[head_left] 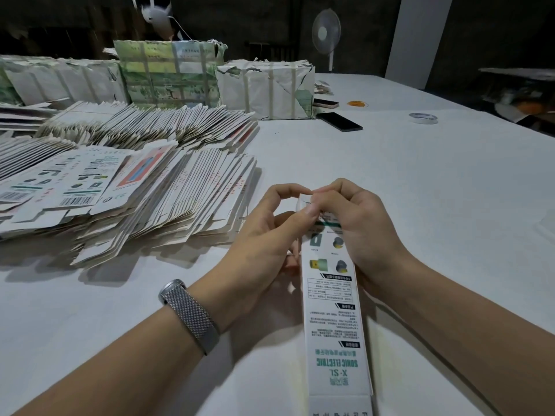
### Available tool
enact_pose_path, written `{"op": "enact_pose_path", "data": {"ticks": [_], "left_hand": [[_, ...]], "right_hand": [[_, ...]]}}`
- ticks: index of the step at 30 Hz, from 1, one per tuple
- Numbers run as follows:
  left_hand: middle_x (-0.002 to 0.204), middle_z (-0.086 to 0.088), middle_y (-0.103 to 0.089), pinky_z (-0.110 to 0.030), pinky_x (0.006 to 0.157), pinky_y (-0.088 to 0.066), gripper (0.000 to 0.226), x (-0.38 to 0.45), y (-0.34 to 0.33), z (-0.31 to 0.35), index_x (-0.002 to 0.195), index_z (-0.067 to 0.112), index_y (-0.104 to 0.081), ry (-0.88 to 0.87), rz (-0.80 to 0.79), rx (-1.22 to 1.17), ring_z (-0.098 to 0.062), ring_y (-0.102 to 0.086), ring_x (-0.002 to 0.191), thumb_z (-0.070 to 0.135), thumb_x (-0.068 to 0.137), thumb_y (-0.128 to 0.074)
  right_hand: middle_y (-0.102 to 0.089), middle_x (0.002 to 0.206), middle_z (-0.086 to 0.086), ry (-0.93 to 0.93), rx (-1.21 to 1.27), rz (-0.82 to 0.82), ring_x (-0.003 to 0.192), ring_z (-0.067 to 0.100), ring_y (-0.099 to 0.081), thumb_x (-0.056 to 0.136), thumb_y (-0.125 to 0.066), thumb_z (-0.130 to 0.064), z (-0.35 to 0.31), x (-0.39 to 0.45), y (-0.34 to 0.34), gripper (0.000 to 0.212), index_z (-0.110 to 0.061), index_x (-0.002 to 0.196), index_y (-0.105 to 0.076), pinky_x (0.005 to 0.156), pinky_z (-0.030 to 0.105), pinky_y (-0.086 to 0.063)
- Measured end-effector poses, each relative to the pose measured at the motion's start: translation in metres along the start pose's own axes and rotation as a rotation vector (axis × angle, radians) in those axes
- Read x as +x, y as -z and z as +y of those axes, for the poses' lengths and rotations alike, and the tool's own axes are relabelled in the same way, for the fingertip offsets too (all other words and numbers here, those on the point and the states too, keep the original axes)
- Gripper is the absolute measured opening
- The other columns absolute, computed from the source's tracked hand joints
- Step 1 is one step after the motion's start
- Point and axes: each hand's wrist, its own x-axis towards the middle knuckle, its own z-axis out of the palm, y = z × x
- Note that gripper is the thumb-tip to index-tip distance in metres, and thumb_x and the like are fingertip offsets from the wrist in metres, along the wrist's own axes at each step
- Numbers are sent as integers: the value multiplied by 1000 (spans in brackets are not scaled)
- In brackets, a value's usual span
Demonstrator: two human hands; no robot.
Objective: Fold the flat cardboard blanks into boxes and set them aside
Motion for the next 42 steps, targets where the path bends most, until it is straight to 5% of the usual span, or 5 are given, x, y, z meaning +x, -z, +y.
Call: {"op": "enact_pose_path", "data": {"ticks": [10,19,33,38,42], "left_hand": [[103,-25,-64,-62,84,-35,34,2,7,-1,118,34,-64,14,-103,-61,-42,-54,91,37,86,-73],[111,-44,-49,-36,64,-47,45,-4,3,7,123,41,-62,57,-98,-5,-39,-56,79,31,81,-72],[113,-47,-44,-55,79,-18,50,-6,5,16,122,39,-67,86,-151,-62,-39,-39,98,26,76,-81],[108,-25,-57,-42,60,-17,51,-5,7,15,121,43,-64,98,-199,-29,-38,-43,90,32,75,-81],[115,-34,-58,-42,63,-32,51,-6,9,15,120,44,-63,101,-216,-13,-38,-51,91,34,73,-79]], "right_hand": [[-64,60,3,113,-35,147,49,21,-63,91,-64,-7,3,-1,1,19,-13,73,-63,48,30,-50],[-64,63,5,47,11,109,50,20,-61,93,-62,-9,-1,0,2,27,-18,68,-63,48,30,-51],[-56,63,8,91,-23,6,57,22,-55,88,-59,-7,-9,8,11,28,-15,61,-54,54,30,-48],[-53,58,7,60,-53,-19,53,19,-53,91,-51,0,-11,10,13,33,-12,60,-48,50,27,-46],[-49,55,5,47,-83,-60,50,17,-52,87,-53,1,-14,11,17,30,-10,61,-43,48,25,-42]]}}
